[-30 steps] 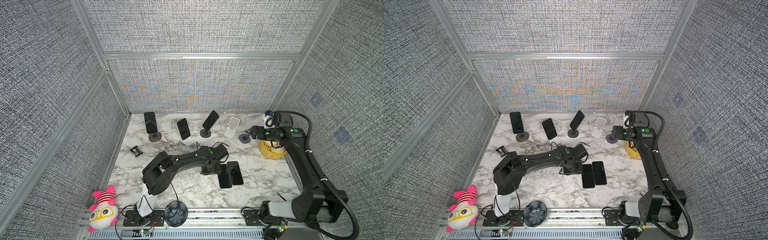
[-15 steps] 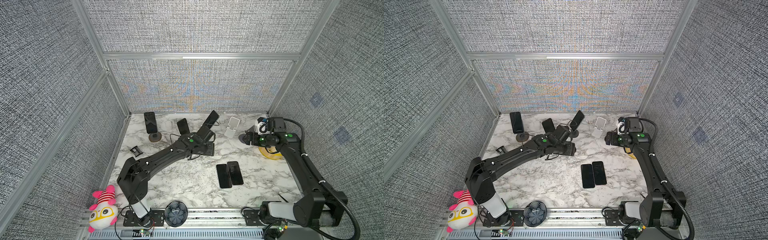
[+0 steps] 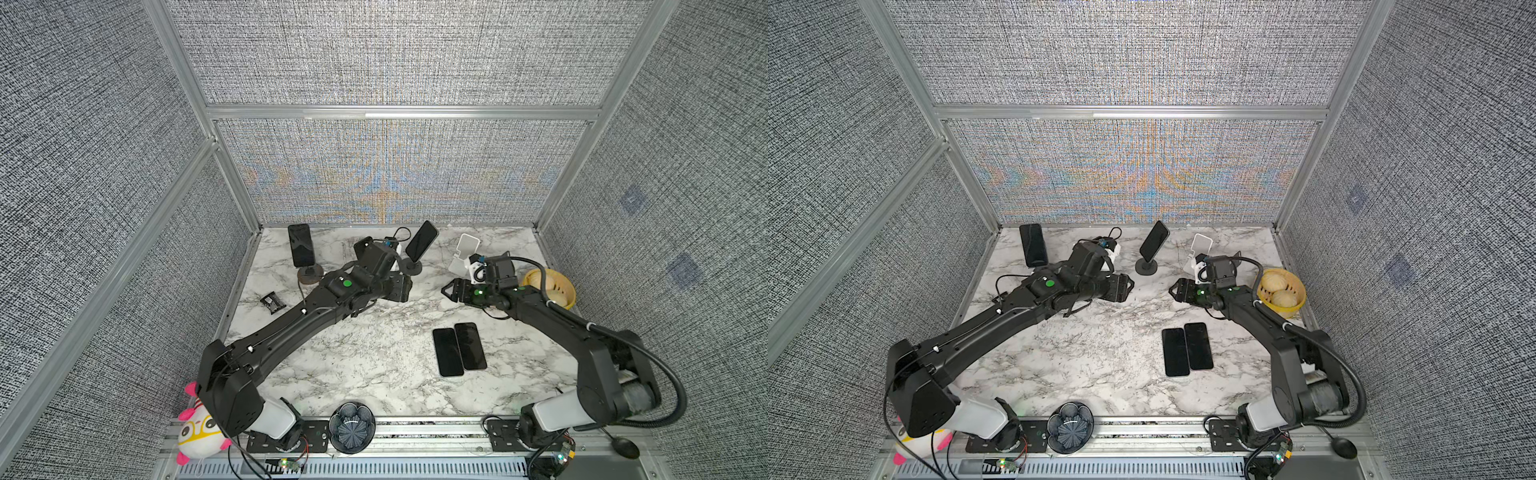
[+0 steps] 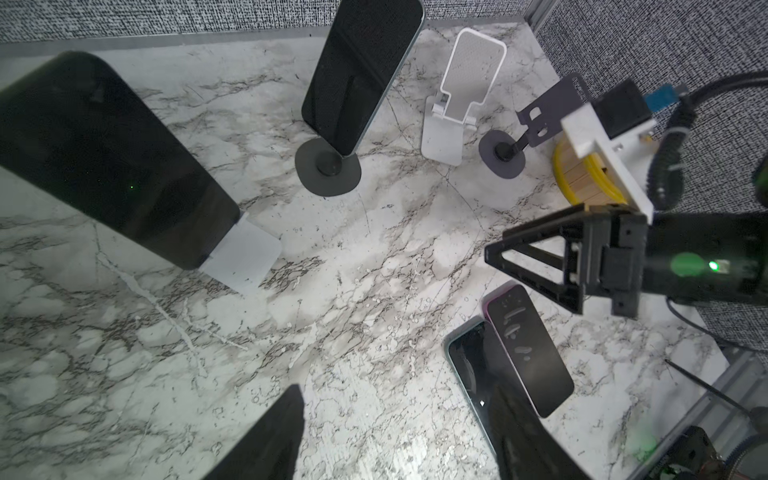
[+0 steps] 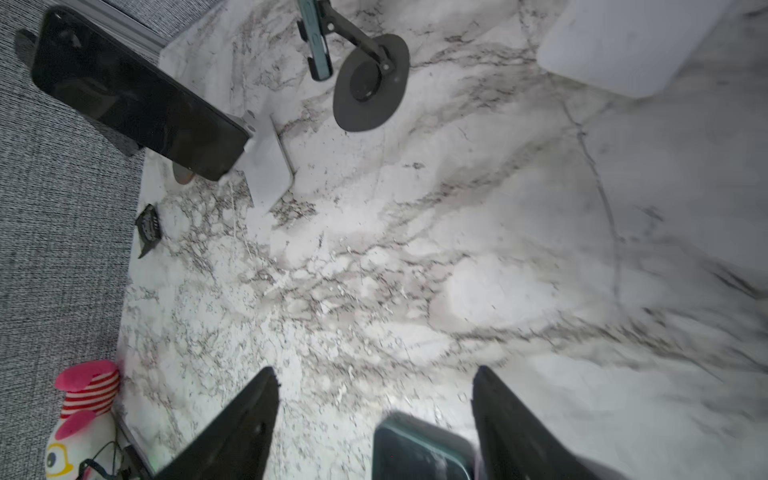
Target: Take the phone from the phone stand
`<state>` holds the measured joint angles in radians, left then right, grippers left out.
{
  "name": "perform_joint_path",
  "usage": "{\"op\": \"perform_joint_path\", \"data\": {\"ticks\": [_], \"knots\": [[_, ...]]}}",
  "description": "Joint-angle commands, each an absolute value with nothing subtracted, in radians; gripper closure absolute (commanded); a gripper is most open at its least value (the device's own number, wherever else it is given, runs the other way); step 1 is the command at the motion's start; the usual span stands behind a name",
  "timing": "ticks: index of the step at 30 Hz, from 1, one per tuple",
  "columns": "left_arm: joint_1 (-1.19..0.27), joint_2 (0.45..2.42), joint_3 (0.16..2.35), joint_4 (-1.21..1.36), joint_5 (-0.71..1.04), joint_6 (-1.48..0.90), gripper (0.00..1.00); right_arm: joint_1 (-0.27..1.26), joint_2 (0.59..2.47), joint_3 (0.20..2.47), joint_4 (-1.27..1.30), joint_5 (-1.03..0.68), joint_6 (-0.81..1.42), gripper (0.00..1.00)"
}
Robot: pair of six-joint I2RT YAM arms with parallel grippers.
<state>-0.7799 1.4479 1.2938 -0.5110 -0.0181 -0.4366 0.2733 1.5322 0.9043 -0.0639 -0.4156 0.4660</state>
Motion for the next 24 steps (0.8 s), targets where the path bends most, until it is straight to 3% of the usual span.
{"op": "perform_joint_path", "data": {"ticks": [1, 3, 10, 24], "knots": [[-0.764, 1.383, 1.243, -0.471, -0.011, -0.423, 0.23, 0.296, 1.612, 0.928, 0.21, -0.441, 0.529, 0.4], [-0.753, 1.343, 1.198, -0.452, -0.02, -0.433, 0.22, 0.307, 1.658, 0.942, 0.273, -0.426, 0.528, 0.47], [-0.711, 1.307, 1.108, -0.357, 0.013, -0.418, 0.11, 0.33, 1.732, 0.958, 0.418, -0.322, 0.556, 0.48], [-0.666, 1.484, 1.276, -0.347, 0.101, -0.266, 0.03, 0.295, 1.768, 1.112, 0.249, -0.398, 0.512, 0.47]]}}
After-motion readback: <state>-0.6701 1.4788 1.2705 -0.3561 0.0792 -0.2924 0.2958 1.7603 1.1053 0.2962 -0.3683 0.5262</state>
